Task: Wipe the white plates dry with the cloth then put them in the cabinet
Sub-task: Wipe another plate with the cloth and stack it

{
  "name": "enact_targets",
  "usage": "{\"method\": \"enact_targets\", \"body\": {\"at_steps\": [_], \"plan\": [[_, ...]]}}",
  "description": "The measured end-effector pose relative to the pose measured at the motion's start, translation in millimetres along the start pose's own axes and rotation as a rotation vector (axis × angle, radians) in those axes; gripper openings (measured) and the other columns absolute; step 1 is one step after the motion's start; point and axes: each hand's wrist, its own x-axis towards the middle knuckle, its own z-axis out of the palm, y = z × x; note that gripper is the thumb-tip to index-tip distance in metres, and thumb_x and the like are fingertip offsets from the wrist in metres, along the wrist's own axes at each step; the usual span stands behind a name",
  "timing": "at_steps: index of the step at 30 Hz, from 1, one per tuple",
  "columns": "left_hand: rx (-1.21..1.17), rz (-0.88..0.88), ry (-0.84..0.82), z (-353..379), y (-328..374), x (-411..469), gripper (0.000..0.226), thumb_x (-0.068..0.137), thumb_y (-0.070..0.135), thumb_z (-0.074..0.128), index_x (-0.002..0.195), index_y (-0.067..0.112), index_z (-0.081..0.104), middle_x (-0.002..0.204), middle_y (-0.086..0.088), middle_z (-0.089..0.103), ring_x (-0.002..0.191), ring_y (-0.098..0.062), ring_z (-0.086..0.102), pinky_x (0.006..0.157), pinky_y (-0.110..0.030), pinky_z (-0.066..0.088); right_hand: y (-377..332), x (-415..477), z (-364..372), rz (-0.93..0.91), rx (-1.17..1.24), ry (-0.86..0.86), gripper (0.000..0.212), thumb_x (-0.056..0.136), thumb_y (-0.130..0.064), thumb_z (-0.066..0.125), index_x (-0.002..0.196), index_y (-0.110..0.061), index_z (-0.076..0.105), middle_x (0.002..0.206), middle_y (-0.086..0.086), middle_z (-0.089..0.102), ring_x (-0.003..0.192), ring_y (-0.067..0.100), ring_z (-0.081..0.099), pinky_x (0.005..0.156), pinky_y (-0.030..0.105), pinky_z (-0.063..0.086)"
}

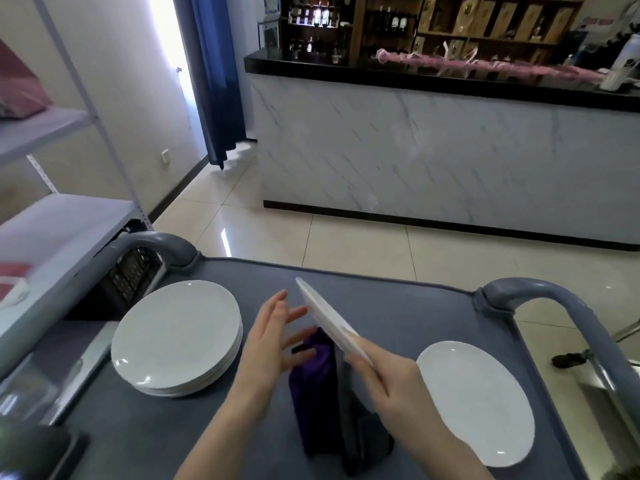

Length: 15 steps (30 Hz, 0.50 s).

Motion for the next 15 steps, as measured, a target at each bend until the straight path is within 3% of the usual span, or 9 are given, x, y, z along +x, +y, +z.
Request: {"method": "enact_targets", "body": {"at_steps": [1, 3, 5, 7, 9, 10, 12, 13, 15], "plan": [[-0.041, -0.003, 0.014, -5, 6, -3, 0.041, 0.087, 0.056, 0.057, 0.125, 0.041, 0.057, 0.111, 0.006, 0.072, 0.099, -0.021, 0.072, 0.074, -0.039, 0.061, -2, 2, 6, -0.08, -0.047, -0.045, 0.038, 0.096, -0.03, 0.057, 0.128, -0.051, 0.057, 0.113, -0.034, 0.066, 0.104, -0.01, 0.063, 0.091, 0.011, 0.046], [-0.067, 0.009, 0.069, -17, 13, -10, 0.032, 0.093, 0.037, 0.062, 0.124, 0.03, 0.062, 0.11, -0.002, 0.073, 0.098, -0.026, 0.072, 0.07, -0.038, 0.06, 1, 7, 22, -0.298, -0.274, -0.077, 0.043, 0.091, -0.013, 0.066, 0.133, -0.026, 0.062, 0.132, -0.009, 0.064, 0.123, 0.012, 0.06, 0.101, 0.029, 0.049], [-0.073, 0.016, 0.149, -32, 12, -13, 0.028, 0.092, 0.022, 0.065, 0.119, 0.026, 0.065, 0.106, -0.004, 0.074, 0.092, -0.023, 0.073, 0.063, -0.033, 0.058, 0, 12, 39, -0.465, -0.502, -0.095, 0.045, 0.085, -0.006, 0.074, 0.129, -0.012, 0.065, 0.134, 0.005, 0.063, 0.122, 0.027, 0.062, 0.093, 0.042, 0.055], [-0.092, 0.012, 0.226, -48, 11, -15, 0.031, 0.092, 0.011, 0.063, 0.118, 0.026, 0.065, 0.097, -0.003, 0.075, 0.079, -0.018, 0.073, 0.056, -0.029, 0.056, -3, 20, 52, -0.527, -0.55, -0.151, 0.042, 0.086, -0.009, 0.074, 0.127, -0.013, 0.067, 0.132, 0.005, 0.064, 0.12, 0.027, 0.063, 0.09, 0.043, 0.057], [-0.102, 0.011, 0.281, -65, 9, -15, 0.035, 0.093, 0.005, 0.058, 0.12, 0.028, 0.064, 0.093, -0.002, 0.075, 0.075, -0.019, 0.072, 0.056, -0.031, 0.056, -6, 30, 64, -0.44, -0.485, -0.293, 0.041, 0.093, -0.029, 0.062, 0.133, -0.021, 0.062, 0.142, -0.002, 0.056, 0.133, 0.021, 0.053, 0.106, 0.041, 0.047], [-0.097, 0.016, 0.302, -75, 8, -16, 0.037, 0.093, 0.004, 0.057, 0.121, 0.028, 0.063, 0.093, -0.001, 0.075, 0.077, -0.021, 0.072, 0.057, -0.034, 0.057, -7, 35, 70, -0.355, -0.428, -0.377, 0.048, 0.093, -0.042, 0.058, 0.139, -0.028, 0.055, 0.151, -0.01, 0.044, 0.144, 0.015, 0.037, 0.118, 0.038, 0.031], [-0.083, 0.037, 0.355, -95, 7, -18, 0.041, 0.093, 0.002, 0.053, 0.121, 0.03, 0.063, 0.093, 0.001, 0.075, 0.08, -0.02, 0.07, 0.058, -0.037, 0.058, -6, 46, 81, -0.201, -0.342, -0.511, 0.062, 0.087, -0.058, 0.06, 0.144, -0.044, 0.039, 0.159, -0.021, 0.018, 0.15, 0.0, 0.001, 0.123, 0.026, -0.002], [-0.079, 0.047, 0.382, -106, 7, -19, 0.043, 0.093, 0.001, 0.052, 0.12, 0.032, 0.063, 0.093, 0.002, 0.075, 0.079, -0.019, 0.07, 0.056, -0.037, 0.057, -6, 51, 86, -0.132, -0.281, -0.511, 0.066, 0.083, -0.062, 0.061, 0.143, -0.05, 0.036, 0.16, -0.024, 0.011, 0.148, -0.005, -0.007, 0.12, 0.023, -0.008], [-0.085, 0.061, 0.427, -127, 6, -17, 0.045, 0.093, 0.0, 0.051, 0.12, 0.034, 0.063, 0.093, 0.003, 0.074, 0.077, -0.018, 0.069, 0.053, -0.035, 0.055, -9, 60, 96, 0.034, -0.112, -0.427, 0.063, 0.079, -0.065, 0.06, 0.138, -0.055, 0.037, 0.16, -0.028, 0.009, 0.147, -0.009, -0.005, 0.12, 0.021, -0.001]]}}
